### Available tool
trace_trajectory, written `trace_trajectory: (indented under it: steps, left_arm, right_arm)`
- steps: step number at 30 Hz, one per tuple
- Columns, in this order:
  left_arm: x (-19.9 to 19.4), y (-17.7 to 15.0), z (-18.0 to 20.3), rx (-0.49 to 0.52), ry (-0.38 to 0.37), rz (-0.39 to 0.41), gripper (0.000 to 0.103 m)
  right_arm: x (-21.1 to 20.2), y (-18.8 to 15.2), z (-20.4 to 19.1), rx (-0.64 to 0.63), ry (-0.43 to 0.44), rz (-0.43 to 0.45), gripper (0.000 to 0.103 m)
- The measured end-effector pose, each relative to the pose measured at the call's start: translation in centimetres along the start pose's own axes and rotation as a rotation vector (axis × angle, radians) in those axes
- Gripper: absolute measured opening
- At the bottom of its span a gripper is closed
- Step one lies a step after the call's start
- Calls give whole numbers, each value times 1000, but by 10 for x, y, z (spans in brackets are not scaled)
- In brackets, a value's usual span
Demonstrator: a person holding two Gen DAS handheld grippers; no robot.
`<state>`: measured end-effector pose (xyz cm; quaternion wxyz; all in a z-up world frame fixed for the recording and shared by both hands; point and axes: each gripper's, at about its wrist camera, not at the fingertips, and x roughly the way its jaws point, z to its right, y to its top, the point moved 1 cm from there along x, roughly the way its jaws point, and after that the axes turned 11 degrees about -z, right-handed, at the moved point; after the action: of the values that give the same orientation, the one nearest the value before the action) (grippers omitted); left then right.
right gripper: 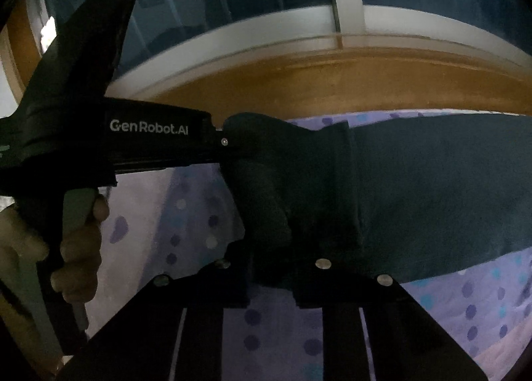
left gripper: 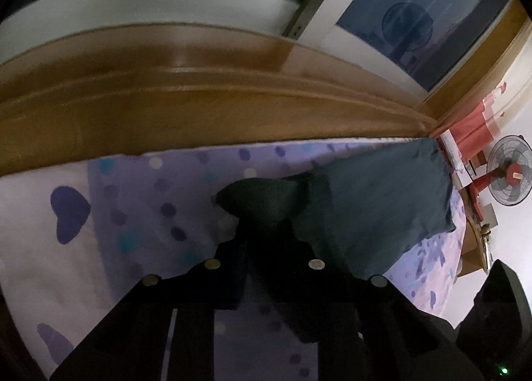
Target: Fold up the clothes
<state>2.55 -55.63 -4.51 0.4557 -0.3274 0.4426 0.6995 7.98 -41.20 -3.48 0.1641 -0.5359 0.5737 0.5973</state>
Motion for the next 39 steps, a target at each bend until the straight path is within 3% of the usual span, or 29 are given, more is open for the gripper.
trace_trajectory:
  steps: [8,21,24,29,35,39]
  left_arm:
    - [-11,13,38,37,28,31,17]
    - [24,42,110,98,60,-7,17]
    - [35,46,125,132,47,-33,18]
    - [40,39,138,179,32,-51,21]
    - [43,22,118,145,65,-59,22]
    - [50,7,92,73,52,-82,22]
  right_arm:
    - [-27,11,40,61,188,57,16]
    - [-31,3,139,382,566,66,16]
    - [-27,-2,161,455,593,65,16]
    - [-15,-11,187,535,518,20,16]
    - [2,-14,203,594,482,-50,17]
    - [-17,1,200,493,392,-92,34]
